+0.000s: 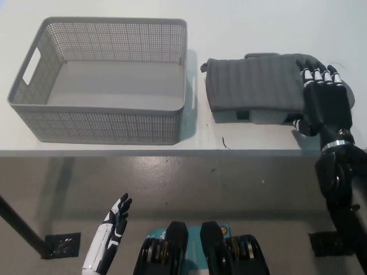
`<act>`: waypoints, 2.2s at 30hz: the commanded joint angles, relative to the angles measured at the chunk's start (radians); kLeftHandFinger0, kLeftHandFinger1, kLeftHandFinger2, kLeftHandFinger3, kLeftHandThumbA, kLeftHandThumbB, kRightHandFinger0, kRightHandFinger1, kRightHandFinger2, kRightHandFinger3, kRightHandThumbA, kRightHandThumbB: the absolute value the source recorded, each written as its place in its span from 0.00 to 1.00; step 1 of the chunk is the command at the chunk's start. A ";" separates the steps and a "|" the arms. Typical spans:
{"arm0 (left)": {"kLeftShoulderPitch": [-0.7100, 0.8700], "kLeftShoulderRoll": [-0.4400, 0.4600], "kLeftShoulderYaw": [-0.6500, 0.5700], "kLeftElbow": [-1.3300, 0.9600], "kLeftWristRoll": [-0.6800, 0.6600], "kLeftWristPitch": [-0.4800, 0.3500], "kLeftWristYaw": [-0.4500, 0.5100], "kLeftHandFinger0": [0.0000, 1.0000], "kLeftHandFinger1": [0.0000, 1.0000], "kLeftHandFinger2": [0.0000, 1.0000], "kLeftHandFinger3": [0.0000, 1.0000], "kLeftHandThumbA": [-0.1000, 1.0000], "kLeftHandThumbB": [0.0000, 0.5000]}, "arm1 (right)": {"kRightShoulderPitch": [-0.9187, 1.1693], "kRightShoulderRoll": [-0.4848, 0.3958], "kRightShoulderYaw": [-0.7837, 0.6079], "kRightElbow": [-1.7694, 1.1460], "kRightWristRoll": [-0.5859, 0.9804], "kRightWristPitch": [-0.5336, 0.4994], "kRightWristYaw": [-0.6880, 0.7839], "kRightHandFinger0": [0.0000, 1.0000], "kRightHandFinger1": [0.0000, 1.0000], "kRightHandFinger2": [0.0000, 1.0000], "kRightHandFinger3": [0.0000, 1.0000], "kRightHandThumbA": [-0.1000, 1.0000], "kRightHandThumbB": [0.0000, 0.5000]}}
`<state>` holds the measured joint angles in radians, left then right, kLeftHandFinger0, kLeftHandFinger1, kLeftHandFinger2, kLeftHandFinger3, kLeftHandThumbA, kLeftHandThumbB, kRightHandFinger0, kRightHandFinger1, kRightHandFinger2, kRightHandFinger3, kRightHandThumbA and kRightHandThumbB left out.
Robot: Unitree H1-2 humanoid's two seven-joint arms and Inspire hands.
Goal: Usethe right hand to pick up a oven gloves on top of a leveled container and place it into another larger container on the left side
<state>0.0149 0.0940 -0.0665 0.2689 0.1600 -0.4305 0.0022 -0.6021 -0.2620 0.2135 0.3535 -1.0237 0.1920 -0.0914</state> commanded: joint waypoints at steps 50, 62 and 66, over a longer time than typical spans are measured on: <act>-0.005 0.008 0.001 -0.035 0.006 -0.039 0.006 1.00 1.00 1.00 1.00 1.00 0.21 | -0.353 -0.069 -0.026 0.140 0.136 -0.264 -0.618 0.00 0.20 0.63 0.45 0.00 0.50; -0.014 0.011 0.007 -0.035 0.014 -0.036 0.011 1.00 1.00 1.00 1.00 1.00 0.20 | -0.479 0.015 0.037 0.160 0.145 -0.242 -0.525 0.00 0.28 0.70 0.66 0.00 0.52; -0.016 0.011 0.006 -0.035 0.006 -0.037 0.003 1.00 1.00 1.00 1.00 1.00 0.21 | -0.510 0.067 0.079 0.239 0.145 -0.251 -0.520 0.00 0.25 0.68 0.68 0.00 0.51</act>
<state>0.0143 0.0962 -0.0618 0.2621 0.1658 -0.4306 0.0021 -1.0099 -0.2392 0.2558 0.5430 -0.8843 -0.0398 -0.6333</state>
